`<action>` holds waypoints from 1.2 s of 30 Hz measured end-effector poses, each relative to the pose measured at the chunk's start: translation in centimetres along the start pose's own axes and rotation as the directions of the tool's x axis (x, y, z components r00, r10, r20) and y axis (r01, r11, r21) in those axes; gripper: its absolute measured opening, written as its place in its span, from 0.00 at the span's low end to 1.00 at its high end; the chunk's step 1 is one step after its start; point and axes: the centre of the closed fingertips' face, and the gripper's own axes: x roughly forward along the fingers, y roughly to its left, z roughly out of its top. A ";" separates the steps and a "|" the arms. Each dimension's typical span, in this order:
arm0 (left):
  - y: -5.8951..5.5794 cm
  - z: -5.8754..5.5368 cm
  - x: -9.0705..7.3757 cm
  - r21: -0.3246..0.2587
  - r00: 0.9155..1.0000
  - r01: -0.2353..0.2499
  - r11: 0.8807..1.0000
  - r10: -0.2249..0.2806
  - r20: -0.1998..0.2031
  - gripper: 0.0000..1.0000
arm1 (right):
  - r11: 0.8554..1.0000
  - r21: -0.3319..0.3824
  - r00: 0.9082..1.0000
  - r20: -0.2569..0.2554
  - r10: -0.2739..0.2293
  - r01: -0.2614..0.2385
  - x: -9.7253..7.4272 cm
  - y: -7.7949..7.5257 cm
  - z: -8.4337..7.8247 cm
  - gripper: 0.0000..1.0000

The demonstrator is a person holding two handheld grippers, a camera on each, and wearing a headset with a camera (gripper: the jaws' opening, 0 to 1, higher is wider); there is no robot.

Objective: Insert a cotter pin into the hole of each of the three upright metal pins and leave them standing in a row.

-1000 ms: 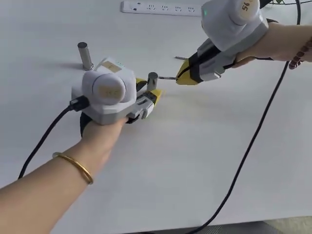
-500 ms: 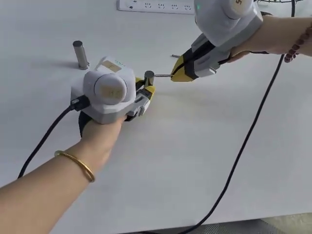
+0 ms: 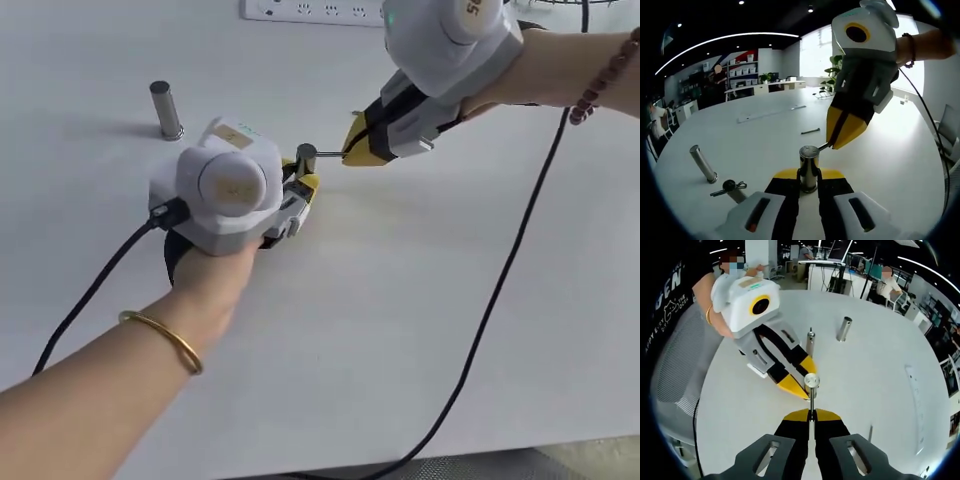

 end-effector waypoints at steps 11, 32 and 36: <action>0.0 -0.1 -0.1 -0.011 1.000 -0.030 0.999 0.030 0.002 0.11 | 0.999 -0.047 1.000 0.002 0.004 -0.004 0.9 -0.1 1.3 0.00; 0.0 -0.2 0.0 -0.020 0.999 -0.048 0.999 0.048 -0.001 0.11 | 0.999 0.024 1.000 0.019 -0.024 0.024 -0.1 0.1 0.6 0.00; 0.0 -0.2 0.0 -0.025 0.999 -0.048 0.999 0.048 -0.002 0.11 | 0.999 0.029 0.999 0.017 -0.030 0.030 0.0 0.1 0.7 0.00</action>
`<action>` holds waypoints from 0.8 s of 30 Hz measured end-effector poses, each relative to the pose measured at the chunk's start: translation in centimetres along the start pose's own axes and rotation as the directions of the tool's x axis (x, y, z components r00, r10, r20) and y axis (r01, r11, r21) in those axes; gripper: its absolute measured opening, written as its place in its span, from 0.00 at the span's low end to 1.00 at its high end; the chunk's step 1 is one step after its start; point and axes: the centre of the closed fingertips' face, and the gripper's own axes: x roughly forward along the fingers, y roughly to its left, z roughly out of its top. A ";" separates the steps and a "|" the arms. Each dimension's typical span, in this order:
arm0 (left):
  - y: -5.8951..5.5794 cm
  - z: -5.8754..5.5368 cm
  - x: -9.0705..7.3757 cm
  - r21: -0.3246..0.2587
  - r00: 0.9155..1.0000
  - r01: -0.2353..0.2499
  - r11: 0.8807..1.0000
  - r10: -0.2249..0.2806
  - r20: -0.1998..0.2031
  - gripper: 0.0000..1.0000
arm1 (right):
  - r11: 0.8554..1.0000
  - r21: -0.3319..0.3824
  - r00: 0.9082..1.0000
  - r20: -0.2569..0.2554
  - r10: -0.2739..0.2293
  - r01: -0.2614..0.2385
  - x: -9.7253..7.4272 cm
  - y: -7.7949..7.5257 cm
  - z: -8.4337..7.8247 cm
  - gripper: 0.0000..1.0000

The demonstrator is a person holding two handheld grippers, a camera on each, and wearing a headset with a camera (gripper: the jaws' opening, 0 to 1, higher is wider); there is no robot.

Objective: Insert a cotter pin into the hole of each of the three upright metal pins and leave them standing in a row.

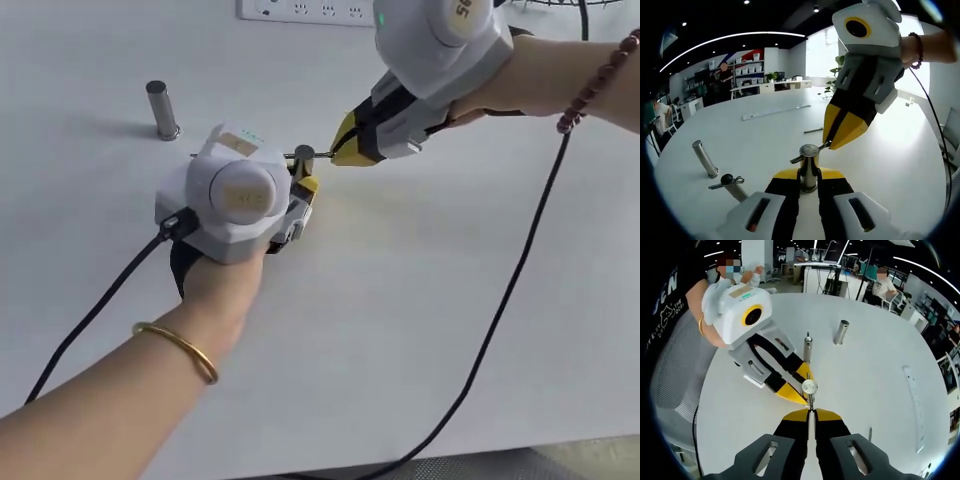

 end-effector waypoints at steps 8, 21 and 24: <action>0.0 -0.1 0.1 0.000 1.000 0.002 1.000 -0.002 -0.003 0.11 | 1.000 0.009 1.000 0.003 0.004 -0.004 0.4 -0.1 0.5 0.00; 0.0 -0.1 0.3 0.001 1.000 0.015 1.000 -0.015 -0.009 0.11 | 0.998 0.061 1.000 -0.005 0.003 -0.003 0.6 0.1 1.1 0.00; 0.0 -0.1 0.3 0.001 1.000 0.017 1.000 -0.017 -0.011 0.11 | 0.997 0.074 1.000 -0.003 0.002 -0.001 0.6 0.2 1.1 0.00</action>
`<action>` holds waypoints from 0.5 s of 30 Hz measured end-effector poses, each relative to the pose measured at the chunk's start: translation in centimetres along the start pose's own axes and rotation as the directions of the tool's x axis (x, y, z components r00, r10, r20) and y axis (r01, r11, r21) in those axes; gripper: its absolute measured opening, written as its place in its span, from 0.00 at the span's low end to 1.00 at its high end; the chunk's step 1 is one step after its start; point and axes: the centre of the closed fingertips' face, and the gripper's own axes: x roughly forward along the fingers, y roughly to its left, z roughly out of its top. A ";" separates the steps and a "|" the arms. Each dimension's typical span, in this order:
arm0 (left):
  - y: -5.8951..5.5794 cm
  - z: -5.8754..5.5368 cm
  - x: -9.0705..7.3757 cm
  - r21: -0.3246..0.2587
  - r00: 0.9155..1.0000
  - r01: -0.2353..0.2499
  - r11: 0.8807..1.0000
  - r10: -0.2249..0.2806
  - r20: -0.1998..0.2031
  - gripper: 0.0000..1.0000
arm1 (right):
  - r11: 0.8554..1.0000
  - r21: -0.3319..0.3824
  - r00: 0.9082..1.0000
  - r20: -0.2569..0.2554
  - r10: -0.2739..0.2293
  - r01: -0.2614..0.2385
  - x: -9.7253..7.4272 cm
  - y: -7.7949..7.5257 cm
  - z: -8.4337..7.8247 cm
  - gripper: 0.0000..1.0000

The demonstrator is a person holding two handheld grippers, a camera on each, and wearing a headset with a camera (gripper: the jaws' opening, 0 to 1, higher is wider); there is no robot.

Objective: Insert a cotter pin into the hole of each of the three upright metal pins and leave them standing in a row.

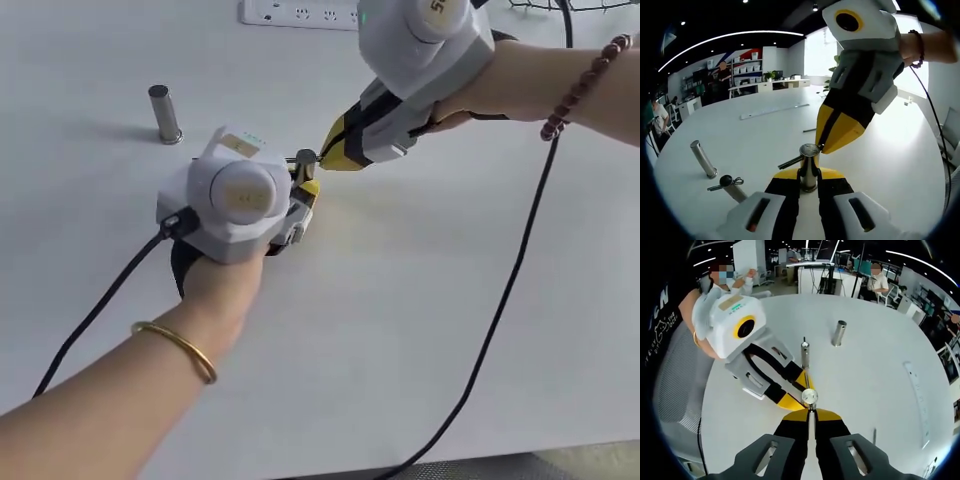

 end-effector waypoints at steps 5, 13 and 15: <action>0.0 0.0 -0.1 -0.005 1.000 -0.002 1.000 0.002 -0.005 0.11 | 1.000 0.001 1.000 0.000 -0.002 0.002 0.0 -0.1 0.0 0.00; -0.1 -0.1 -0.2 -0.020 1.000 -0.009 1.000 0.008 -0.014 0.12 | 1.000 -0.003 1.000 -0.005 -0.009 0.009 0.1 -0.1 0.0 0.00; -0.1 -0.1 -0.2 -0.022 1.000 -0.010 1.000 0.010 -0.015 0.12 | 1.000 0.009 1.000 -0.008 -0.007 0.007 0.2 -0.2 -0.1 0.00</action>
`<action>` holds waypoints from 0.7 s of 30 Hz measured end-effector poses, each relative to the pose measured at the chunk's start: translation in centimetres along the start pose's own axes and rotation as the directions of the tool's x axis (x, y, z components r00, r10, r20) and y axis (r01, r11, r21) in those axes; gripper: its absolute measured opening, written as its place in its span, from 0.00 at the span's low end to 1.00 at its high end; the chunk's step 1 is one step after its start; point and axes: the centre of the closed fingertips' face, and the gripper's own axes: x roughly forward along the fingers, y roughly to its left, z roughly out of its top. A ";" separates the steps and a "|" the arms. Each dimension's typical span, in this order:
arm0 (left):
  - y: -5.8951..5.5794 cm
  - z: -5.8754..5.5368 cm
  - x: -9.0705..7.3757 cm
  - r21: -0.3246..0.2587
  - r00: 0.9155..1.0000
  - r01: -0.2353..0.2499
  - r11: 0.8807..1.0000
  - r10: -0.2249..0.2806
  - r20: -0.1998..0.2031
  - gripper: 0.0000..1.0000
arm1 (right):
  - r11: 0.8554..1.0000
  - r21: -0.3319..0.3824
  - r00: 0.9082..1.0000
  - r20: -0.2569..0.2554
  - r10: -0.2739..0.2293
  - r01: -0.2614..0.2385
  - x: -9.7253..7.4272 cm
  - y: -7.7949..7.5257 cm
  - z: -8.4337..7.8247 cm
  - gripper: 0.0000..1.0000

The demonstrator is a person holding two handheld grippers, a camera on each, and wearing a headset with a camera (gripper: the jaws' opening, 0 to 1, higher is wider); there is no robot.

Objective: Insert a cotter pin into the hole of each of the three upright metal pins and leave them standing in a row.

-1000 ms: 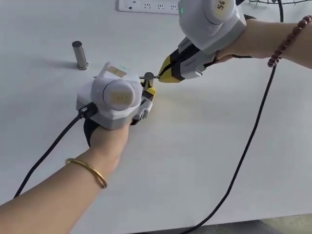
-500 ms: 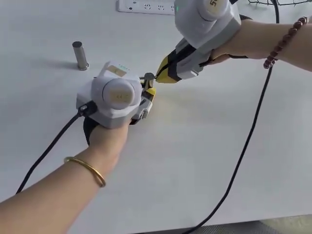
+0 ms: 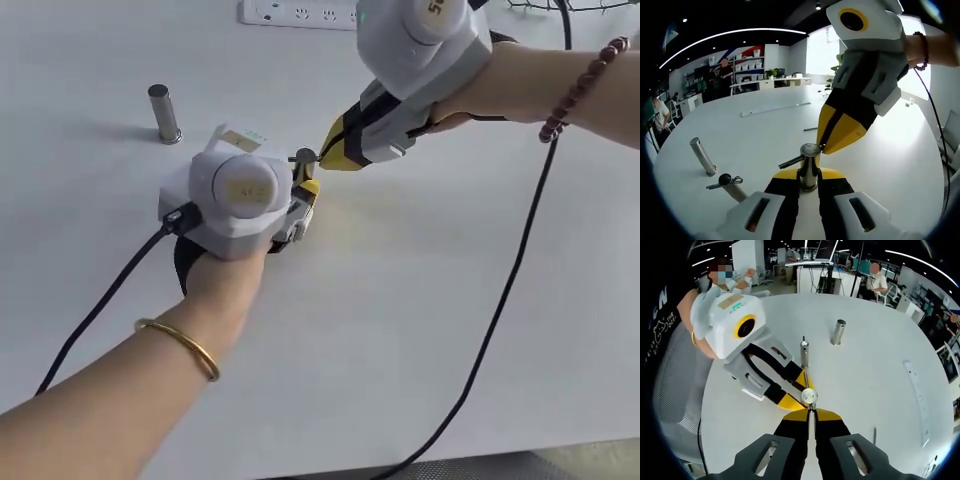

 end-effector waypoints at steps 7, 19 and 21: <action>-0.1 0.0 -0.1 -0.003 1.000 0.003 1.000 -0.003 -0.006 0.13 | 1.000 0.012 1.000 0.003 -0.008 0.008 -0.1 0.3 0.0 0.00; -0.5 -0.6 -0.6 0.008 0.999 0.013 1.000 -0.012 -0.037 0.20 | 0.999 0.041 1.000 0.007 -0.008 0.008 -0.2 0.6 0.1 0.00; -0.7 -0.8 -0.8 -0.001 0.999 0.021 1.000 -0.021 -0.048 0.20 | 0.999 0.043 1.000 0.009 -0.010 0.009 -0.2 0.6 0.0 0.00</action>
